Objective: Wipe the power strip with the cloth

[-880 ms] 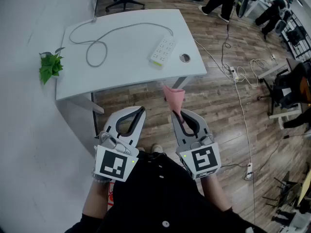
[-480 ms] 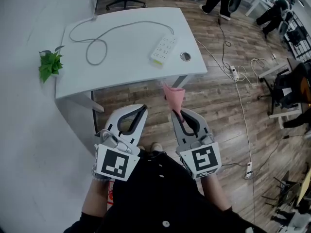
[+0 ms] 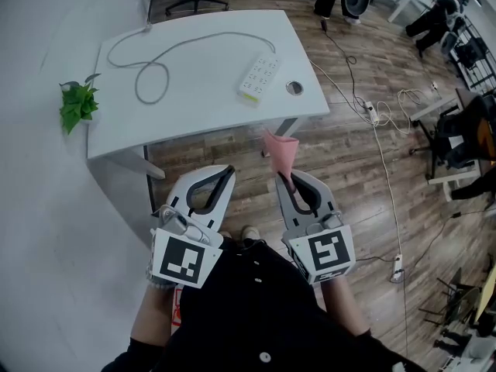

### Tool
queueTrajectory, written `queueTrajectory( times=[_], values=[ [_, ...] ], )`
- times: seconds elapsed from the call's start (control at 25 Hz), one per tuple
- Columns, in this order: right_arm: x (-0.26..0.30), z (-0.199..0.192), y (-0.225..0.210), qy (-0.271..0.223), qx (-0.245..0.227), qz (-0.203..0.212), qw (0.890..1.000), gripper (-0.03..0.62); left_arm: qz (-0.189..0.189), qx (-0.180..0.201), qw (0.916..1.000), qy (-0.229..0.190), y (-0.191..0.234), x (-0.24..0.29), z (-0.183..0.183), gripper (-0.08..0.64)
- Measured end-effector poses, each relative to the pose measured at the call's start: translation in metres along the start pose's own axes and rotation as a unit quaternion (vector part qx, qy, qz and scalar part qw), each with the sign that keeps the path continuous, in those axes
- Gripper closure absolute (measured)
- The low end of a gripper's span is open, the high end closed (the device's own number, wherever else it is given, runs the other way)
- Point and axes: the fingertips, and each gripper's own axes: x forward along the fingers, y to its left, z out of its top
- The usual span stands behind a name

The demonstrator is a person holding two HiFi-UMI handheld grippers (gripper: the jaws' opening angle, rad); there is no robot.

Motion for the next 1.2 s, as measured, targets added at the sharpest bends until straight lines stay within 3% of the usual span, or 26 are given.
queueTrajectory(
  times=[0.72, 0.88, 1.2],
  values=[
    [0.007, 0.011, 0.020, -0.023, 0.002, -0.045, 0.999, 0.543, 0.013, 0.009, 0.9999, -0.005, 0.028, -0.042, -0.015, 0.546],
    [0.003, 0.007, 0.026, -0.005, 0.009, -0.062, 0.998, 0.543, 0.010, 0.008, 0.9999, -0.005, 0.030, -0.053, -0.022, 0.546],
    [0.004, 0.006, 0.040, -0.008, 0.004, -0.057, 0.998, 0.543, 0.007, 0.002, 1.0000, 0.001, 0.032, -0.064, -0.030, 0.545]
  ],
)
